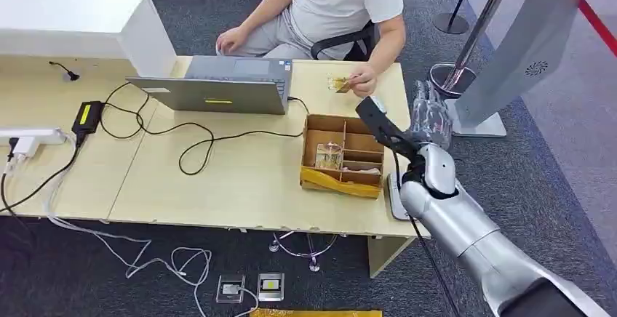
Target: Pass the card to the sensor for recognition and then transmit it.
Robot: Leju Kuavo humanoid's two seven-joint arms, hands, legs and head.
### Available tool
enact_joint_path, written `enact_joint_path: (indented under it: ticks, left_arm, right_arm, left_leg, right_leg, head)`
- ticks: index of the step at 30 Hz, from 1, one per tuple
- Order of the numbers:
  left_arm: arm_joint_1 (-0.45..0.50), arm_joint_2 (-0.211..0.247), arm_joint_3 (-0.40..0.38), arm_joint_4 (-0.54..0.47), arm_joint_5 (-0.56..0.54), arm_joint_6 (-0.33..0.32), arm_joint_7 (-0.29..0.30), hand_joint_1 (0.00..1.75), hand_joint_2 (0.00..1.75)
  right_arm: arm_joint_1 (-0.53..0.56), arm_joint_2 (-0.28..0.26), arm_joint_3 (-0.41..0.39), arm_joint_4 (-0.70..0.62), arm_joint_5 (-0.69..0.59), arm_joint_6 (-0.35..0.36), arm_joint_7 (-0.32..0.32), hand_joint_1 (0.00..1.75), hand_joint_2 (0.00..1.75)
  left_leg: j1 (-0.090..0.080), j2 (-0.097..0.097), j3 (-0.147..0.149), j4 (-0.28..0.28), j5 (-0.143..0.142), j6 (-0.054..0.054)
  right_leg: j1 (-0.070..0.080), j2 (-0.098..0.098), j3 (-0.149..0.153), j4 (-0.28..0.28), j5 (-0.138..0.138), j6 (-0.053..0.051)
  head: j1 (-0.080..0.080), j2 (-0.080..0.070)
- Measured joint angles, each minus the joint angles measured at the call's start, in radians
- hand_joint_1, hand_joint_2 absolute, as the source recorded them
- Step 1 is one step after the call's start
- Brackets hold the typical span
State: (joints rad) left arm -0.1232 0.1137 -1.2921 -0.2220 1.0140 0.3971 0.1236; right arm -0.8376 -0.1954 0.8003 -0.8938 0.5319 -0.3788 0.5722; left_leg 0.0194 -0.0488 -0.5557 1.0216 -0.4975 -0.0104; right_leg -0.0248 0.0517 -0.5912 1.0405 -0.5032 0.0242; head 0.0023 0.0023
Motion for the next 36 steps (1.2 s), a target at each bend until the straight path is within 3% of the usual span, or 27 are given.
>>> enact_joint_path:
  ticks: [7, 10, 13, 16, 19, 21, 22, 25, 30, 36]
  left_arm:
    - [0.005, 0.000, 0.000, 0.000, -0.001, -0.030, 0.044, 0.00, 0.00]
    - [0.008, 0.000, 0.000, 0.000, -0.002, -0.032, 0.046, 0.00, 0.00]
    - [0.006, 0.000, 0.000, 0.000, -0.002, -0.034, 0.054, 0.00, 0.00]
    - [0.004, -0.001, 0.000, 0.000, -0.005, -0.037, 0.056, 0.00, 0.00]
    - [0.008, -0.003, 0.000, 0.000, -0.007, -0.016, 0.045, 0.00, 0.00]
    - [0.009, -0.003, 0.000, 0.000, 0.003, -0.008, 0.032, 0.00, 0.00]
    - [0.007, -0.005, 0.000, 0.000, 0.010, -0.006, 0.030, 0.00, 0.00]
    - [0.008, -0.009, 0.002, 0.000, 0.034, 0.003, 0.028, 0.00, 0.00]
    - [0.006, -0.019, 0.003, 0.000, 0.043, 0.027, 0.028, 0.00, 0.00]
    - [0.010, -0.039, 0.032, 0.000, 0.111, 0.053, 0.013, 0.00, 0.00]
  right_arm:
    - [0.099, -0.158, -0.137, -0.027, -0.388, -0.059, 0.010, 0.00, 1.75]
    - [0.149, -0.240, -0.198, -0.066, -0.441, -0.066, 0.006, 0.00, 1.75]
    - [0.173, -0.286, -0.238, -0.095, -0.461, -0.084, 0.029, 0.00, 1.75]
    - [0.238, -0.350, -0.285, -0.137, -0.568, -0.111, 0.051, 0.00, 1.75]
    - [0.325, -0.432, -0.357, -0.179, -0.697, -0.114, 0.004, 0.00, 1.75]
    - [0.368, -0.459, -0.390, -0.183, -0.758, -0.114, -0.035, 0.00, 1.75]
    - [0.403, -0.472, -0.410, -0.183, -0.789, -0.109, -0.065, 0.00, 0.00]
    - [0.492, -0.497, -0.464, -0.158, -0.891, -0.062, -0.183, 0.00, 0.00]
    - [0.561, -0.476, -0.516, -0.001, -1.076, -0.027, -0.395, 0.00, 0.00]
    - [0.706, -0.352, -0.579, 0.319, -1.249, -0.074, -0.561, 0.00, 0.00]
  left_leg:
    - [-0.001, -0.001, -0.001, 0.000, 0.000, 0.000]
    - [-0.001, -0.002, -0.003, 0.000, -0.001, 0.001]
    - [-0.001, 0.002, 0.000, 0.000, -0.001, 0.000]
    - [0.000, -0.004, 0.000, 0.000, -0.001, 0.001]
    - [0.000, -0.007, -0.003, 0.000, -0.001, 0.001]
    - [-0.001, -0.002, -0.001, 0.000, -0.002, 0.000]
    - [-0.001, -0.001, 0.000, 0.000, -0.003, 0.001]
    - [-0.001, -0.004, -0.002, 0.000, -0.003, 0.002]
    - [-0.001, -0.001, -0.001, 0.000, -0.003, 0.002]
    - [0.002, -0.006, -0.002, 0.000, -0.005, 0.001]
  right_leg:
    - [-0.001, -0.002, 0.001, -0.001, 0.000, 0.000]
    - [-0.001, -0.003, 0.000, -0.001, 0.000, 0.000]
    - [-0.001, 0.001, -0.001, -0.001, 0.000, 0.000]
    - [0.000, -0.004, 0.001, -0.001, -0.001, 0.000]
    - [0.000, -0.009, 0.001, -0.001, -0.001, 0.000]
    - [-0.001, -0.003, 0.000, -0.001, -0.001, 0.000]
    - [0.000, -0.003, 0.001, -0.001, -0.001, 0.000]
    - [-0.001, -0.006, 0.000, -0.001, -0.002, 0.001]
    - [0.000, -0.003, 0.000, -0.001, -0.002, 0.001]
    - [0.002, -0.010, 0.003, -0.001, -0.006, -0.001]
  head:
    - [0.000, 0.000]
    - [0.000, 0.000]
    - [0.000, 0.000]
    - [0.000, 0.000]
    - [0.001, 0.000]
    - [0.000, 0.000]
    - [0.000, 0.000]
    - [0.000, 0.000]
    - [0.000, 0.000]
    - [0.000, 0.000]
